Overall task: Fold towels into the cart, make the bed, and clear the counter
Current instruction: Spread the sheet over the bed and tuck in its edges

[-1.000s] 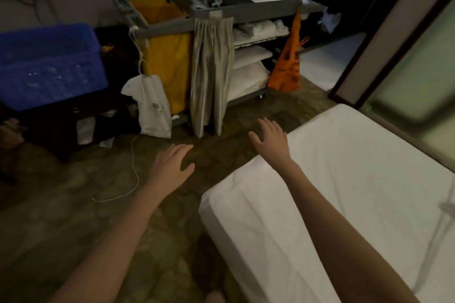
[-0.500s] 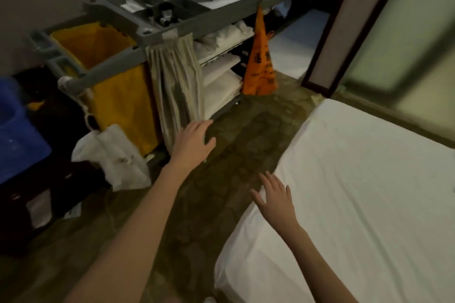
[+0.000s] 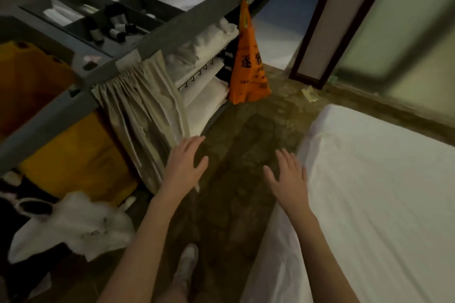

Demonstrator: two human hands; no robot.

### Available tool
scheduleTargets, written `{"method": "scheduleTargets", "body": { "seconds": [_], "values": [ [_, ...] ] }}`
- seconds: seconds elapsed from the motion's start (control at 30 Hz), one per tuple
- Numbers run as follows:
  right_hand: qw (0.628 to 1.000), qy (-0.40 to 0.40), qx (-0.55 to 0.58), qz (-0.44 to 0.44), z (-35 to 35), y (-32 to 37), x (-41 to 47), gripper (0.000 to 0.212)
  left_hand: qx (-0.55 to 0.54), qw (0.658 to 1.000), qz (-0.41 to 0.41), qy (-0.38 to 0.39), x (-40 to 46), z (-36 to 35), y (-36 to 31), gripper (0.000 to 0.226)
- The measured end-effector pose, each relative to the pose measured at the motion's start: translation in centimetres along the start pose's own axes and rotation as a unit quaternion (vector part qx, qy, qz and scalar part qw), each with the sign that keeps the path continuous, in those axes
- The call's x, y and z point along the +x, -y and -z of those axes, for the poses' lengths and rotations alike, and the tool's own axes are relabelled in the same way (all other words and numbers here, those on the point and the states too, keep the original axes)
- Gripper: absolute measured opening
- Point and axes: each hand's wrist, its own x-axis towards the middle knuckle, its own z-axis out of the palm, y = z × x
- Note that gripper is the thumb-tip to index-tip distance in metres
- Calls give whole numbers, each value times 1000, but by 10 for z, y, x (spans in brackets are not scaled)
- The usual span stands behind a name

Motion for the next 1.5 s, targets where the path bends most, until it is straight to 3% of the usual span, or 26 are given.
{"method": "scheduleTargets", "body": {
  "seconds": [0.13,0.3,0.43,0.57,0.7,0.93,1.07,1.23,1.37,1.5],
  "values": [
    [1000,-23,9,4,15,32,107,58,4,1000,-19,-23,86,34,0,47],
    [998,-37,-1,-52,40,9,181,59,34,995,-91,31,205,4,-48,48],
    [991,-35,-9,-126,59,-50,224,61,35,981,-161,104,297,-60,-133,50],
    [977,-78,-4,-198,90,-124,270,89,45,962,-222,154,379,-123,-240,53],
    [963,-111,0,-244,129,-177,331,94,48,947,-261,181,456,-158,-334,54],
    [964,-121,5,-235,163,-214,515,86,45,943,-265,195,616,-185,-376,55],
    [969,-100,-17,-227,181,-227,650,62,48,952,-237,187,727,-185,-378,55],
    [967,-120,-8,-225,226,-245,775,58,55,950,-238,192,846,-192,-422,54],
    [950,-133,4,-282,252,-294,807,59,66,925,-296,230,899,-239,-499,53],
    [909,-170,4,-380,266,-365,800,79,81,867,-403,283,913,-324,-595,51]
  ]
}}
